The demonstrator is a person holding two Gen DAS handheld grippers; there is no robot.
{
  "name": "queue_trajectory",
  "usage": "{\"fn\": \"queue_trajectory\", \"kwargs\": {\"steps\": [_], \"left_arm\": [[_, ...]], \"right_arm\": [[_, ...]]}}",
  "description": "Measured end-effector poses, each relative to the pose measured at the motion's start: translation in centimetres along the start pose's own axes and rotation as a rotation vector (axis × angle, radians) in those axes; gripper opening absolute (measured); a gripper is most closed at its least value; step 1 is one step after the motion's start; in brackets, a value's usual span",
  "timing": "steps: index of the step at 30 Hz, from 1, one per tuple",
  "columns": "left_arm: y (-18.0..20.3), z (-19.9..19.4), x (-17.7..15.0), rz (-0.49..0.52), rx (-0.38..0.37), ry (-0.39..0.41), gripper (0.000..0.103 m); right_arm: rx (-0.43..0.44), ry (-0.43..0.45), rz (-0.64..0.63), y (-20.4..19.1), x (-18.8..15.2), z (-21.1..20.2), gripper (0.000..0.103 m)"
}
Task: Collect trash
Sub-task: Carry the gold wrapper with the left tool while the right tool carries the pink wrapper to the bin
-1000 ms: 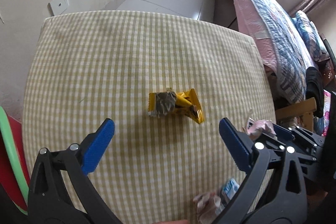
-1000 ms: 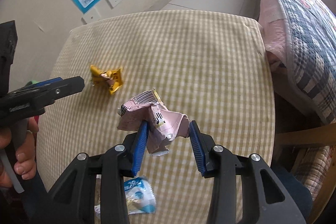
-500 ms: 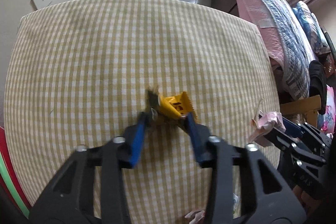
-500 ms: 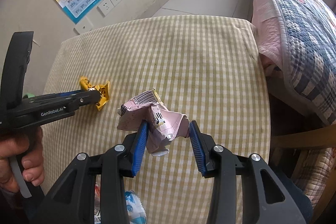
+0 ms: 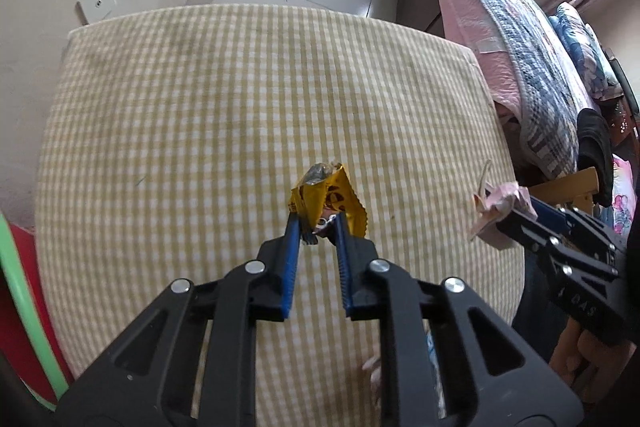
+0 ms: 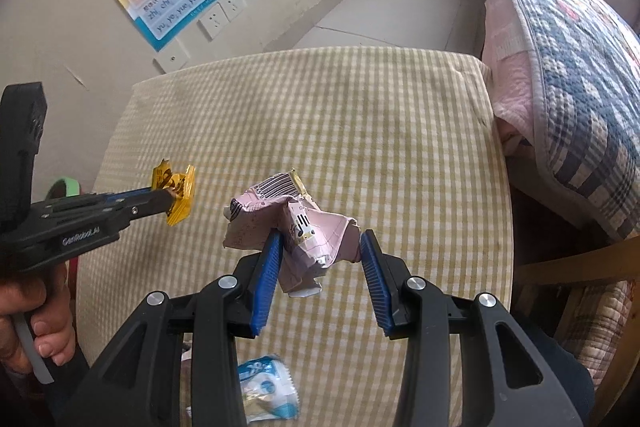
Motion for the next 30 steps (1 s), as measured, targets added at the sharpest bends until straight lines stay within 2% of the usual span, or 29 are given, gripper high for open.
{"fn": "queue_trajectory", "kwargs": {"steps": [16,30], "left_arm": [[-5.2,-9.8,-4.6,-0.094,0.042,0.126,0.017],[-14.1,-18.3,-8.5,-0.254,0.156,0.254,0.017]], "right_arm": [[0.044,0.091,-0.089,-7.9,0.7,-4.3,0.040],[0.180,0.119,-0.257,-20.7,1.7,-5.2,0.040]]}}
Point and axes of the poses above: each gripper's, at about its wrist camera, not at the fingertips, and z roughly the way its jaws point, y to its right, x to its top, the point moved 3 cm from there along z, roughly the way its jaws point, and after that the axes turned 7 degrees about y, right-handed, at the moved point
